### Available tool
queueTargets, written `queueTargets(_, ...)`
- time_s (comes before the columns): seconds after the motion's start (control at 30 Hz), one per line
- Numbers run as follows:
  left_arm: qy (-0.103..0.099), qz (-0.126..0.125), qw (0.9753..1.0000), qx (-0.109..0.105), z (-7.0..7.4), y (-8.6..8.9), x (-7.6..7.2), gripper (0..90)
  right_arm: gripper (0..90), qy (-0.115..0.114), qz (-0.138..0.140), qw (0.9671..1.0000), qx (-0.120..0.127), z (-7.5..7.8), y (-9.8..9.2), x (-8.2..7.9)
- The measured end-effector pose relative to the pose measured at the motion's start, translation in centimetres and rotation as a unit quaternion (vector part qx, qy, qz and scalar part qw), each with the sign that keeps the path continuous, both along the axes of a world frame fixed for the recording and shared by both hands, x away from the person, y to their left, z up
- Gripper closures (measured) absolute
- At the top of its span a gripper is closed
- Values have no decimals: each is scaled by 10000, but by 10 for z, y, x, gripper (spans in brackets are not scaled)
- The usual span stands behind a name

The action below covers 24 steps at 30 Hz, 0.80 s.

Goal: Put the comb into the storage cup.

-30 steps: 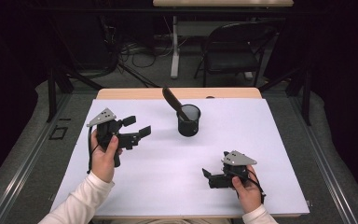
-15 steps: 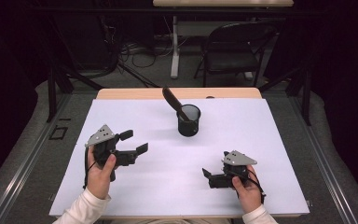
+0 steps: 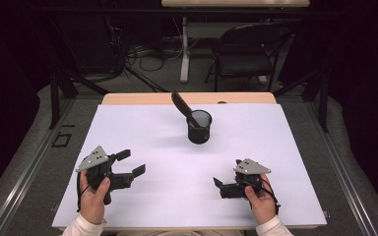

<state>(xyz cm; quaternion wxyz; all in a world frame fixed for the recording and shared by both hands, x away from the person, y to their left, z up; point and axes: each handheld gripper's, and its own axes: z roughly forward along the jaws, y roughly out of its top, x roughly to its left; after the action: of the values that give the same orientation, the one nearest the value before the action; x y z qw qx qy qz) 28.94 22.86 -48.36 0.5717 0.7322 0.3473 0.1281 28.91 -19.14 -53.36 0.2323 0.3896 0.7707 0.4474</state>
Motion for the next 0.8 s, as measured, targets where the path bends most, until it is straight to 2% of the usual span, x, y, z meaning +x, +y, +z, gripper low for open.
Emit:
queueTargets(0.23, -61, 91, 9999, -101, -15, 15, -7, 159, 0, -5, 4, 10000, -1, 0, 1, 0)
queueTargets(0.47, -139, 187, 9997, -106, -23, 23, -9, 159, 0, 14, -4, 10000, -10, -1, 1, 0)
queueTargets(0.53, -178, 187, 9996, -82, -26, 24, -9, 159, 0, 2, 4, 10000, -5, -1, 1, 0)
queueTargets(0.63, -244, 187, 9995, 64, -28, 24, -9, 159, 0, 0, 9, 10000, -5, -1, 1, 0)
queueTargets(0.8, -304, 150, 9993, 130, -33, 24, -9, 159, 0, 4, 14, 10000, -9, -1, 1, 0)
